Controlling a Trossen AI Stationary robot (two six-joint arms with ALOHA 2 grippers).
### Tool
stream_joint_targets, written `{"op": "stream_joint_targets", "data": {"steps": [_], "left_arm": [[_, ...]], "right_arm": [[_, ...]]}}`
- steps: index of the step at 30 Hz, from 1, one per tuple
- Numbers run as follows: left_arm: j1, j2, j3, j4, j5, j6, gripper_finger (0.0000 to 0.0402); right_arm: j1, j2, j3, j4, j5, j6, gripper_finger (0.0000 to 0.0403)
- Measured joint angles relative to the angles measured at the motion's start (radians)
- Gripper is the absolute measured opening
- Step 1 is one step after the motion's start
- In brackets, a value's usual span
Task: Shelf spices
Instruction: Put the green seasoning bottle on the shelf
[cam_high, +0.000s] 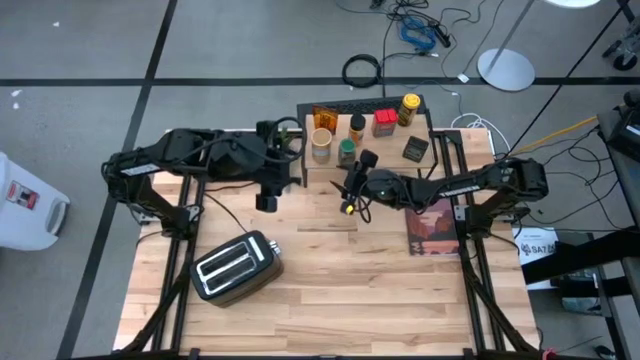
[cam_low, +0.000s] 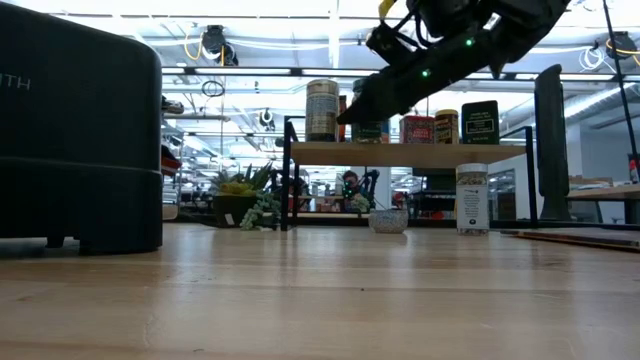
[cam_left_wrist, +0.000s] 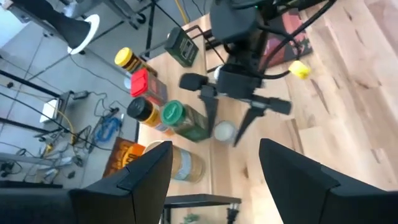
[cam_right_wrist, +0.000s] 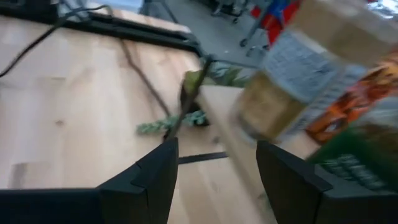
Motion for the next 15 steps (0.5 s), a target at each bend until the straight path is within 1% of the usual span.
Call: {"op": "stream_joint_targets", "data": {"steps": [4, 8, 10, 15], "left_arm": [[-0.015, 0.0, 0.0, 0.0, 0.006, -0.02, 0.0249], [-0.033, 0.002, 0.0, 0.001, 0.009, -0.021, 0.0249], [-0.042, 0.003, 0.0, 0.002, 0.009, -0.028, 0.0249], [-0.056, 0.003, 0.0, 0.002, 0.012, -0.048, 0.0249]], "right_arm": [[-0.022, -0.002, 0.0, 0.022, 0.011, -0.001, 0.0202], [-0.044, -0.003, 0.0, 0.021, 0.003, -0.001, 0.0202], [-0.058, -0.002, 0.0, 0.02, -0.017, 0.007, 0.0202], [-0.087, -0.003, 0.0, 0.027, -0.018, 0.015, 0.0202]]}}
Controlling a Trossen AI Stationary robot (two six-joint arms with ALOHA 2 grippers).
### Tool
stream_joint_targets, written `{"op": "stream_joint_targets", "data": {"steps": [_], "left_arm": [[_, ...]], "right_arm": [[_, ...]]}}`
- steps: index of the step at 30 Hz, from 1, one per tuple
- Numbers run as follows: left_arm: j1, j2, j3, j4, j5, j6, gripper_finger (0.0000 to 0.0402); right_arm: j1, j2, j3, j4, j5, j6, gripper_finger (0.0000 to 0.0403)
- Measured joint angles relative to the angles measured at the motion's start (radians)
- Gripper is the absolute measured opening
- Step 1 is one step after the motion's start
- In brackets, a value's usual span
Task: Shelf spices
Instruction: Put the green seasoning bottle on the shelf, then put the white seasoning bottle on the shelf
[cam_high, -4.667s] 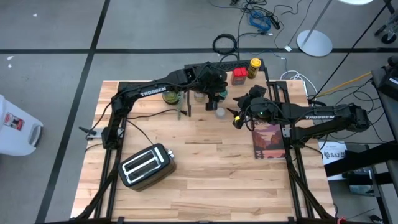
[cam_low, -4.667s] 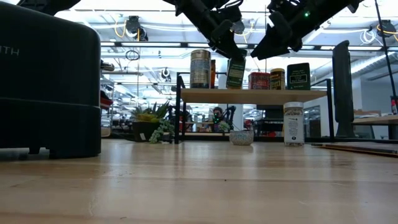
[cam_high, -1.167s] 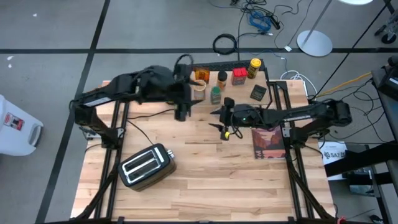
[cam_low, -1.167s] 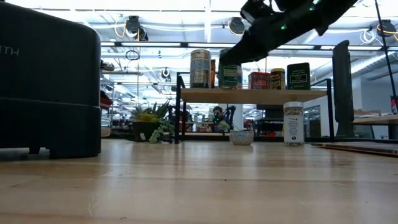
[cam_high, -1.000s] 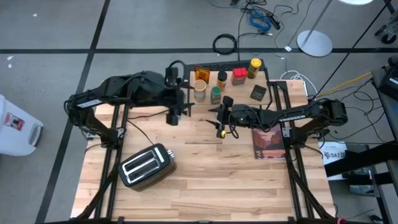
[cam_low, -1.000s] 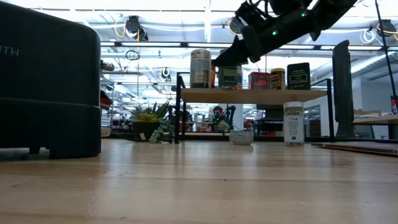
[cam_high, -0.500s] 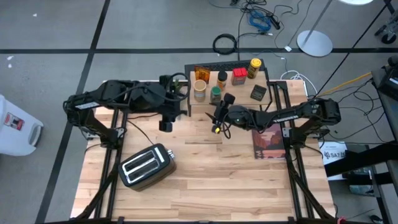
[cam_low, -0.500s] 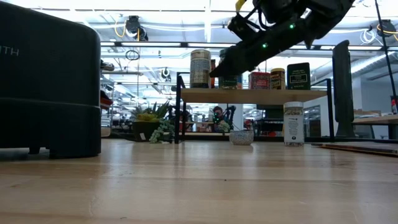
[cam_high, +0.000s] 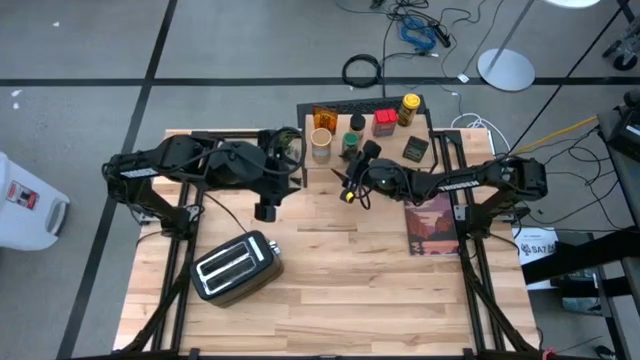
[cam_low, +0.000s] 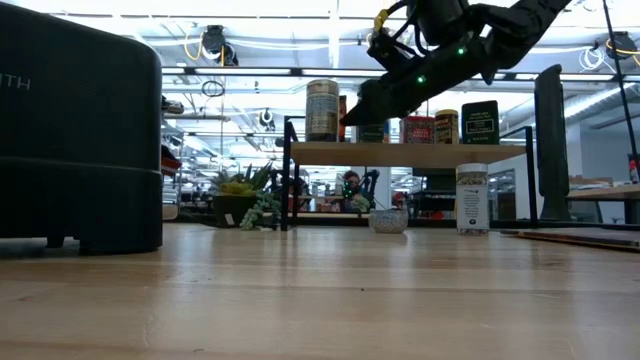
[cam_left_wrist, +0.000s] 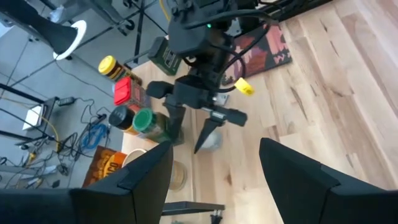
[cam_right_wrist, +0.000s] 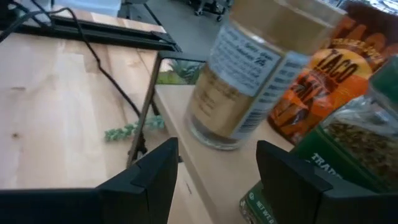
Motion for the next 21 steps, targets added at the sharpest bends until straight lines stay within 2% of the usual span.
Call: {"op": "stream_joint_targets", "data": {"steps": [7, 13, 18, 21], "left_arm": [[-0.008, 0.0, 0.0, 0.0, 0.0, -0.025, 0.0249], [-0.007, 0.0, 0.0, -0.006, 0.0, -0.04, 0.0249], [-0.009, 0.001, 0.0, -0.052, 0.0, -0.06, 0.0249], [-0.017, 0.001, 0.0, -0.056, 0.0, -0.085, 0.0249]], "right_arm": [[-0.032, 0.0, 0.0, 0.038, -0.083, 0.023, 0.0202], [-0.008, -0.003, 0.0, 0.041, -0.135, 0.023, 0.0203], [0.04, -0.048, 0.0, -0.011, -0.154, 0.027, 0.0226], [0.067, -0.104, 0.0, -0.1, -0.144, 0.064, 0.0242]]}}
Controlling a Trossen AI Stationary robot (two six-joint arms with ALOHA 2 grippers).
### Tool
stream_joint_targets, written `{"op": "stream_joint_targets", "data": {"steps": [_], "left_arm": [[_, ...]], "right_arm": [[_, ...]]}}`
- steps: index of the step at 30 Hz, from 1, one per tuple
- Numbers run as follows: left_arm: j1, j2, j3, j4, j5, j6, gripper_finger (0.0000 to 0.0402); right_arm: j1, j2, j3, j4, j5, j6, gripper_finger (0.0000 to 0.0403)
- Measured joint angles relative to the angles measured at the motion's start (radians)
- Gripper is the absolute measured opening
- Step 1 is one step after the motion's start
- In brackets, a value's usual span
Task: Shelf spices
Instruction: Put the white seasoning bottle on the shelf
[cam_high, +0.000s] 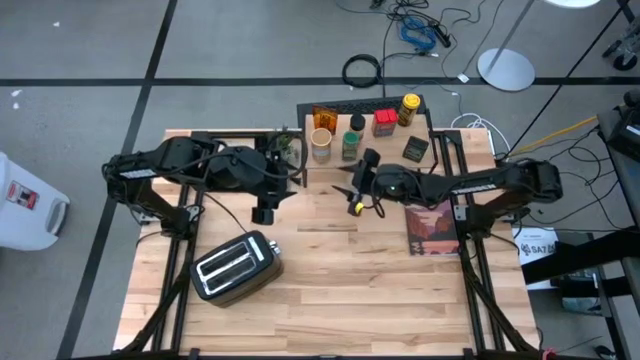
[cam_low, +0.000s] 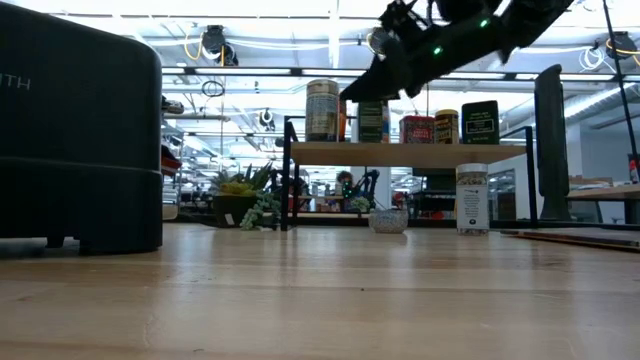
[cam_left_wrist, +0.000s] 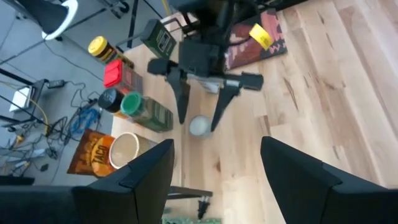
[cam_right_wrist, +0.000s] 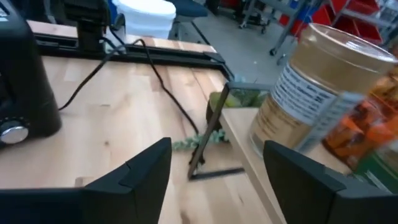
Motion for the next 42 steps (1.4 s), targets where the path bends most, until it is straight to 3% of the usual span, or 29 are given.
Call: {"op": "stream_joint_targets", "data": {"steps": [12, 18, 24, 33, 42], "left_arm": [[-0.086, 0.045, -0.003, -0.024, 0.001, -0.052, 0.0249], [-0.129, 0.066, -0.124, 0.04, 0.001, -0.072, 0.0249], [-0.153, 0.066, -0.306, 0.185, -0.039, -0.096, 0.0249], [-0.169, 0.064, -0.536, 0.528, -0.061, -0.097, 0.0249], [-0.154, 0.065, -0.753, 0.921, -0.103, -0.04, 0.0249]], "right_arm": [[0.113, -0.29, 0.0, -0.492, 0.161, 0.183, 0.0253], [0.147, -0.37, 0.0, -0.798, 0.181, 0.369, 0.0254], [0.18, -0.413, 0.0, -1.009, 0.172, 0.516, 0.0254], [0.202, -0.485, 0.0, -1.232, 0.172, 0.684, 0.0254], [0.202, -0.491, 0.0, -1.273, 0.208, 0.803, 0.0254]]}}
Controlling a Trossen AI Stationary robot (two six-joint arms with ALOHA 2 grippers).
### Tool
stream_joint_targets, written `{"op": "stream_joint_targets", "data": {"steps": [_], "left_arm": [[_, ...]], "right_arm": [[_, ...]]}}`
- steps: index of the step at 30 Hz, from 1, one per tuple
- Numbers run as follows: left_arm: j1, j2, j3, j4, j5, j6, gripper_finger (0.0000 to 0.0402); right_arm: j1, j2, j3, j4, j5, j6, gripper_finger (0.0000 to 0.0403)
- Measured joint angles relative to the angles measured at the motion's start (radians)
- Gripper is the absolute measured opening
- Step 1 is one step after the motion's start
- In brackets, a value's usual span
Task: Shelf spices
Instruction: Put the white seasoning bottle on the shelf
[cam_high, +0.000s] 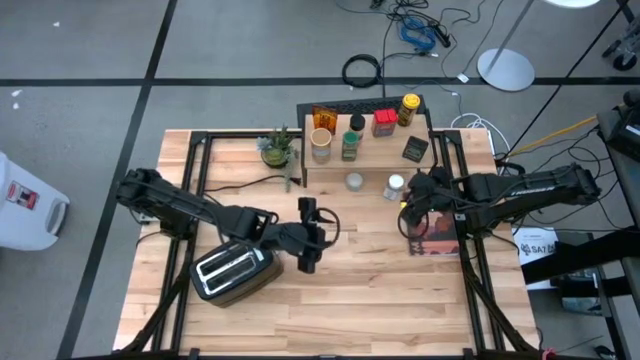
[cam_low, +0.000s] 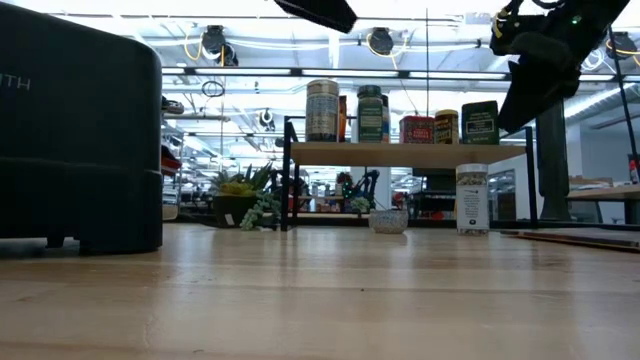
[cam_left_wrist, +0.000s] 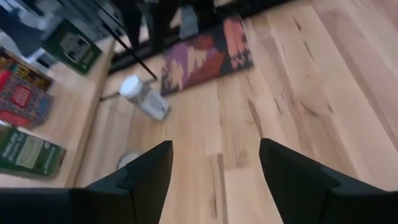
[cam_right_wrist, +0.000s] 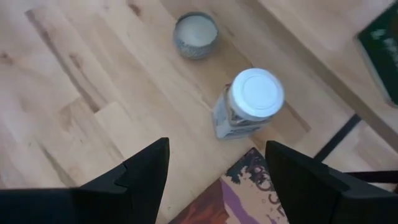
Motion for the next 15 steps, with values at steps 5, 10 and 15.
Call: {"op": "stream_joint_targets", "data": {"steps": [5, 10, 15], "left_arm": [[0.029, -0.001, -0.087, 0.162, -0.003, 0.036, 0.0249], [0.064, -0.001, -0.143, 0.257, -0.004, 0.079, 0.0249], [0.099, -0.001, -0.151, 0.275, 0.023, 0.151, 0.0249]], "right_arm": [[0.0, -0.001, -0.05, 0.035, 0.032, 0.057, 0.0254], [-0.001, 0.0, -0.185, 0.178, 0.054, 0.138, 0.0254], [-0.002, 0.0, -0.271, 0.311, 0.134, 0.216, 0.0254]]}}
